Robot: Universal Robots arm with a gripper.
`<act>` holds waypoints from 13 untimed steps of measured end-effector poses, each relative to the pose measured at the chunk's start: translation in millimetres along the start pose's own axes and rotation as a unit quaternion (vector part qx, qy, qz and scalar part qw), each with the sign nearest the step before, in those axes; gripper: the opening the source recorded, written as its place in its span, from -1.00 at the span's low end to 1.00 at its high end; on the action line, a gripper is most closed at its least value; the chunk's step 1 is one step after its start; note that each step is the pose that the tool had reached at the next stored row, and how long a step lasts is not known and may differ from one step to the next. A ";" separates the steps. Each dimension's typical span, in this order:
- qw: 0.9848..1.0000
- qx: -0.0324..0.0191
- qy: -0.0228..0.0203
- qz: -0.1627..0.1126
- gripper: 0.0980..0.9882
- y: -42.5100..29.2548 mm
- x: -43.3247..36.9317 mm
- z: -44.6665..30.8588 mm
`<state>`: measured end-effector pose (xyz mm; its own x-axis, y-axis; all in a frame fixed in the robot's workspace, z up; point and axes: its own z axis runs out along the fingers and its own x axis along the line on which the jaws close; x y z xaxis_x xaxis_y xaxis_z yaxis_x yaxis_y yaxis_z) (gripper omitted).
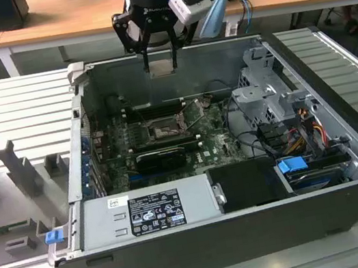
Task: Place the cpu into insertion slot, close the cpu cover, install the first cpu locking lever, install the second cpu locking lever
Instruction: 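Place the cpu into insertion slot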
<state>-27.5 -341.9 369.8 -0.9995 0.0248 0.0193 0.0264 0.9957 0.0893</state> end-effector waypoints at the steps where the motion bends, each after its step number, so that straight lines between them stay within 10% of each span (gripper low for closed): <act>1: 1.000 0.000 0.000 0.001 -0.03 0.0 0.7 0.0; 13: 0.999 -0.001 -0.003 0.034 -0.03 -0.7 1.7 1.9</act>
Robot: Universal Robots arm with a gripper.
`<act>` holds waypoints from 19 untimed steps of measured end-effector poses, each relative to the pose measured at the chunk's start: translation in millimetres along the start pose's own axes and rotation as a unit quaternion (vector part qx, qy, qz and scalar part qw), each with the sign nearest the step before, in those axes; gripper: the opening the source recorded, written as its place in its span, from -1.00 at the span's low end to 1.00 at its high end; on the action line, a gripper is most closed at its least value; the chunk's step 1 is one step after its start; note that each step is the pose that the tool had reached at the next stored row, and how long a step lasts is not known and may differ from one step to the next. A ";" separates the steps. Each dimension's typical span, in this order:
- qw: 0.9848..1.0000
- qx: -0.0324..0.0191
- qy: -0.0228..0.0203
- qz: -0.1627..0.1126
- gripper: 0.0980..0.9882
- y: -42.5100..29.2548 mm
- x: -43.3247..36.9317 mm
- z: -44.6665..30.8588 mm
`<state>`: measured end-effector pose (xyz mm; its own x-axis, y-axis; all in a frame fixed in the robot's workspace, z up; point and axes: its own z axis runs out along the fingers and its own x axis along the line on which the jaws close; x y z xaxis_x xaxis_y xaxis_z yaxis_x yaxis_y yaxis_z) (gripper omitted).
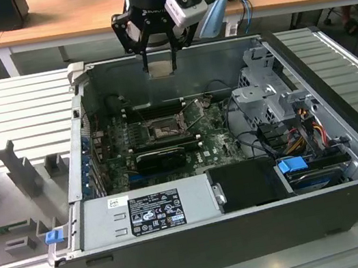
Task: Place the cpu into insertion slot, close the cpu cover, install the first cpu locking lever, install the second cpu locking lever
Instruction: 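Place the cpu into insertion slot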
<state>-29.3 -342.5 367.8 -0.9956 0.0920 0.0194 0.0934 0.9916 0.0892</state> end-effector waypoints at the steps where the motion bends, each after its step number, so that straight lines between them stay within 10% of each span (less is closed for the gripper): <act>1: 1.000 0.000 0.000 0.002 -0.03 0.0 0.0 0.0; 7: 1.000 0.000 -0.002 0.024 -0.03 0.0 0.0 0.4; 12: 0.995 -0.002 -0.009 0.104 -0.03 -0.1 -0.1 2.0; 19: 0.993 -0.002 -0.010 0.114 -0.03 -0.5 3.0 2.3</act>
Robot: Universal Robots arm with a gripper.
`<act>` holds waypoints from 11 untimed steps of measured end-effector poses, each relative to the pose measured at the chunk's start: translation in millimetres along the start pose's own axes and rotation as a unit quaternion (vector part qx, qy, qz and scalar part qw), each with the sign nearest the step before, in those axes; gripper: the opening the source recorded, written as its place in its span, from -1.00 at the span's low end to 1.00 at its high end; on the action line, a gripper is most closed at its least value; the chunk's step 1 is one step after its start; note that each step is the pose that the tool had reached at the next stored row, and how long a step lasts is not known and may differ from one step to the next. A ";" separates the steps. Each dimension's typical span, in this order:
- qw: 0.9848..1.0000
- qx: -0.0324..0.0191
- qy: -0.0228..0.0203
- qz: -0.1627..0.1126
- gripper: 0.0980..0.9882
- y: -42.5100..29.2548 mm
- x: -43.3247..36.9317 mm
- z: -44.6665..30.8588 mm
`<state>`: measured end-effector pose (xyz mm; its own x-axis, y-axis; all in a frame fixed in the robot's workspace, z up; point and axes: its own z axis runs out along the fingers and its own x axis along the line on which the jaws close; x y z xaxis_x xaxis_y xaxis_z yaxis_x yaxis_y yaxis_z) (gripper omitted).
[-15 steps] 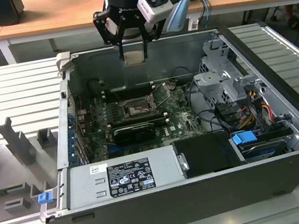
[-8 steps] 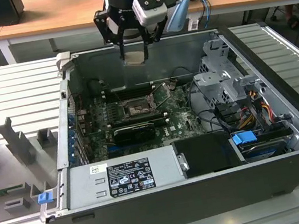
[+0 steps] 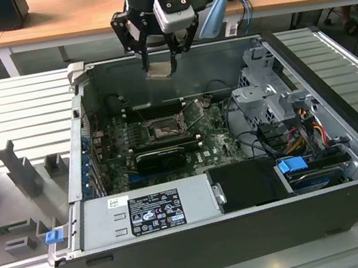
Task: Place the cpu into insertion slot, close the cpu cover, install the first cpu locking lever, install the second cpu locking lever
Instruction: 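Place the cpu into insertion slot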
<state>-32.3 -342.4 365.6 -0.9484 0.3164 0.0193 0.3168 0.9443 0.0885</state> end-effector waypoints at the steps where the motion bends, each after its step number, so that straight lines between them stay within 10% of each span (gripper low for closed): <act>1: 1.000 0.000 0.000 0.004 -0.03 0.0 0.0 0.1; 11: 0.999 -0.001 -0.004 0.044 -0.03 -0.1 0.0 0.7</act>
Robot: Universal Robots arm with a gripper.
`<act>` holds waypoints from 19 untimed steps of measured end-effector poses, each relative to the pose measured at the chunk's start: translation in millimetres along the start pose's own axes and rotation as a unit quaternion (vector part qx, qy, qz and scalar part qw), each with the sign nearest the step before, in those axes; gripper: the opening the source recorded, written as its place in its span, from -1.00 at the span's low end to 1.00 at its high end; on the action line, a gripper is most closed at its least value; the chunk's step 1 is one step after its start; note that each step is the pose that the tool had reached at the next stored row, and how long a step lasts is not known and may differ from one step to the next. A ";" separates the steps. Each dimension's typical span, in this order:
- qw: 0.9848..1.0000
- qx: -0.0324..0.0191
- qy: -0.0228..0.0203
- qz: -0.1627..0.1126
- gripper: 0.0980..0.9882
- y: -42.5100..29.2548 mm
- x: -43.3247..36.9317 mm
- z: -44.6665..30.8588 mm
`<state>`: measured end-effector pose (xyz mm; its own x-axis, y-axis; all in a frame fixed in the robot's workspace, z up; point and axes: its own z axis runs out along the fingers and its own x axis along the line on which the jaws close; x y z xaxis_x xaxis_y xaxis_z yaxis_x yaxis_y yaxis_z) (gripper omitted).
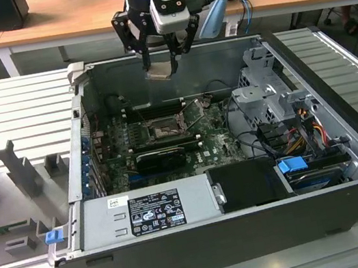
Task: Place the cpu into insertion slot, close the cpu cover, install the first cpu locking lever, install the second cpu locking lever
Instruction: 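Place the cpu into insertion slot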
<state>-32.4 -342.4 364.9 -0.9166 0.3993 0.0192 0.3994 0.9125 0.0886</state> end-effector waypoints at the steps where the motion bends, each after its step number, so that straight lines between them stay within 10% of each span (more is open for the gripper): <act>1: 1.000 0.000 -0.001 0.006 -0.03 0.0 0.0 0.0; 19: 0.998 -0.001 -0.005 0.055 -0.03 0.0 0.0 0.1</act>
<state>-32.4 -342.4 364.8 -0.8668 0.4982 0.0192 0.4978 0.8627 0.0886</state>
